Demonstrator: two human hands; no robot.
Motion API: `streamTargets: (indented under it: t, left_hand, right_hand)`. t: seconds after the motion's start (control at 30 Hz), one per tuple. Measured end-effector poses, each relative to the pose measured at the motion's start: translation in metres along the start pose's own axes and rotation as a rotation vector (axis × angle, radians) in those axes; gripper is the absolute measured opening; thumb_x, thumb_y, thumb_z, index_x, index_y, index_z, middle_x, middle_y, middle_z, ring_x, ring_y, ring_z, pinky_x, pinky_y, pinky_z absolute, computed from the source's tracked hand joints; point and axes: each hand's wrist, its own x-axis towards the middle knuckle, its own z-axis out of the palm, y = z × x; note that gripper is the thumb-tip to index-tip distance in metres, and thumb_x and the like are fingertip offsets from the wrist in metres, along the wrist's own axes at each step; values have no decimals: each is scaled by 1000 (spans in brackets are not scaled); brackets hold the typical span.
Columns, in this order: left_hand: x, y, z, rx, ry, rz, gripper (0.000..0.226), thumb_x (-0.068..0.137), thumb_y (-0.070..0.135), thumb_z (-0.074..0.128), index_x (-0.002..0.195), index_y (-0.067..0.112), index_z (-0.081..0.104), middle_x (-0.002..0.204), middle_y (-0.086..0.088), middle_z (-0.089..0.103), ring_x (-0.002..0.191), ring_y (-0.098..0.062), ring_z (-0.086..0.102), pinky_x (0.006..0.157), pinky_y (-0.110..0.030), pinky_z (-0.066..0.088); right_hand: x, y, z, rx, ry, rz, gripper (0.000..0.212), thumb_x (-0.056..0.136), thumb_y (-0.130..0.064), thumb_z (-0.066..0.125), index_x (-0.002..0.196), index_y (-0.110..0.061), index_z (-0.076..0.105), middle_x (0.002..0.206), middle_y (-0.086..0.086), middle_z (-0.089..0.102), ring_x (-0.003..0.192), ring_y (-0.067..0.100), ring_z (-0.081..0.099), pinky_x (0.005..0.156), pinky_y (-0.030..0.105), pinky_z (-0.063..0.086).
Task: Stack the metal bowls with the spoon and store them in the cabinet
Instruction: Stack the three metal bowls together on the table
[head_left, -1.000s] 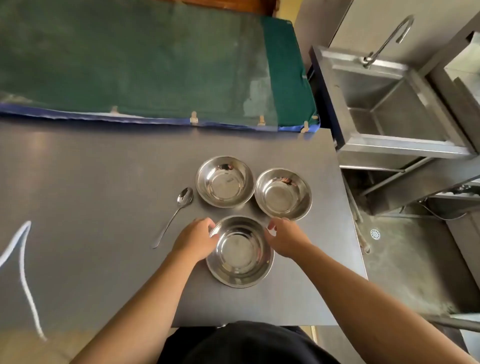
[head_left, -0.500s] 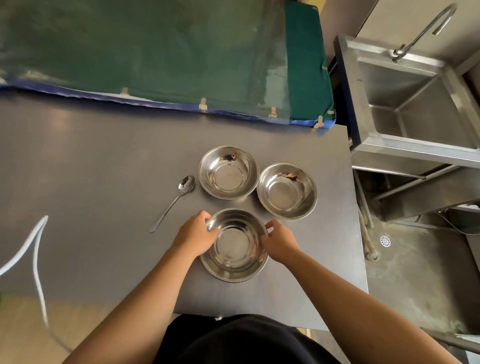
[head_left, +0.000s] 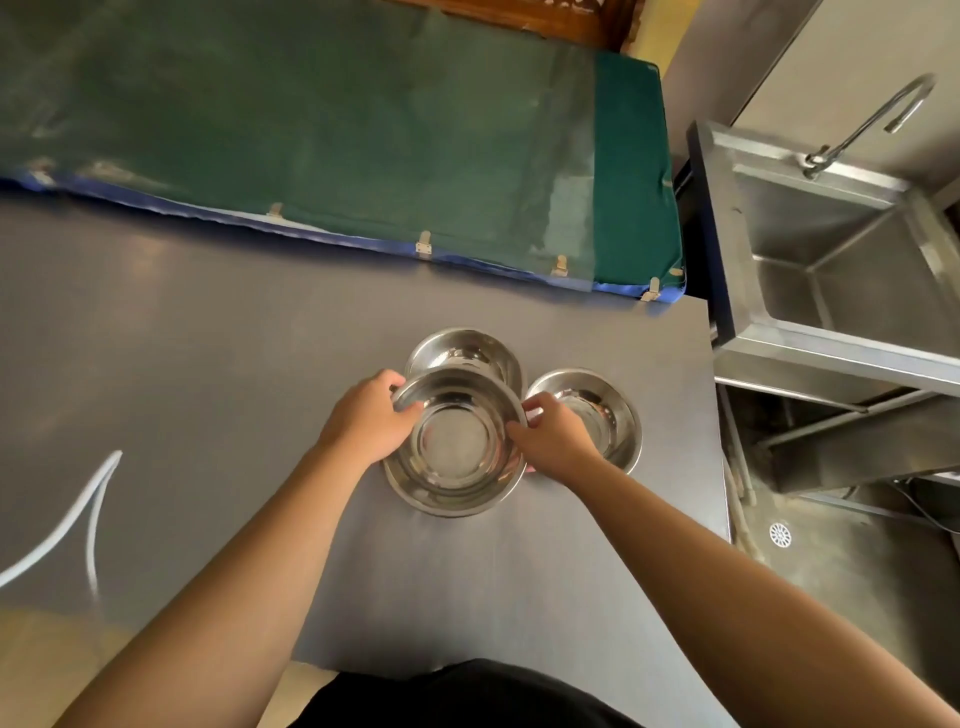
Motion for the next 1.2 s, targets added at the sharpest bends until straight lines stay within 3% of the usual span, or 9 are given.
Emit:
streamTargets:
  t: [0.3,0.57,0.7,0.83,0.97,1.03,1.13,1.2]
  left_hand:
    - [62,32,-12,31,-42,55,39,88,37,66,122,18,60,117,-8,68,103,-31,63,88,-39,52]
    - [92,37,-2,28,-111,49,37,89,36,66,119,15,57,108,-7,68,95,-28,62,79,-37,51]
    - [98,29,8,35,-106,29,43,87,34,70,123,15,55,111,-6,64,91,-23,57,73,-33,43]
    - [102,22,14,49,-93,24,48,86,33,70,127,13,55,117,-8,63,93,-22,54,76,-33,44]
    - [105,19,18,59,-79,26,44,87,34,69,124,12,58,120,-10,60,106,-31,59,89,-41,51]
    - [106,20,19,63,-82,30,39,87,34,69,118,12,62,118,-12,56,102,-32,60,88,-41,51]
    - [106,19,21,83,-85,43,31,87,34,68,107,11,68,111,-14,57,97,-33,61,84,-40,52]
    - [105,18,22,80,-89,36,34,87,35,68,110,10,67,113,-14,57,100,-34,60,87,-42,52]
  right_hand:
    - [61,-30,-20,-37,30,37,46,88,-27,66,132,-16,54,107,9,72,89,29,73,87,50,60]
    - [95,-30,-16,-94,4,65,52,88,-28,67,136,-14,50,103,6,68,90,25,70,84,45,61]
    - [104,-28,-11,-166,-13,47,51,91,-26,67,137,-12,49,102,5,68,85,20,67,69,32,55]
    - [108,-28,-7,-193,-15,39,46,92,-26,65,133,-13,51,94,1,64,78,15,63,58,27,47]
    - [114,-30,-5,-214,2,33,44,91,-26,64,130,-12,52,102,5,65,86,22,65,67,32,51]
    - [117,-31,-3,-221,13,30,40,90,-25,63,127,-10,55,105,8,66,85,23,65,64,32,53]
    - [118,-32,-1,-218,8,42,34,90,-25,61,119,-7,61,103,10,68,87,27,68,74,40,61]
    - [119,-31,0,-215,13,50,34,90,-25,61,118,-6,63,101,9,69,88,28,69,74,39,60]
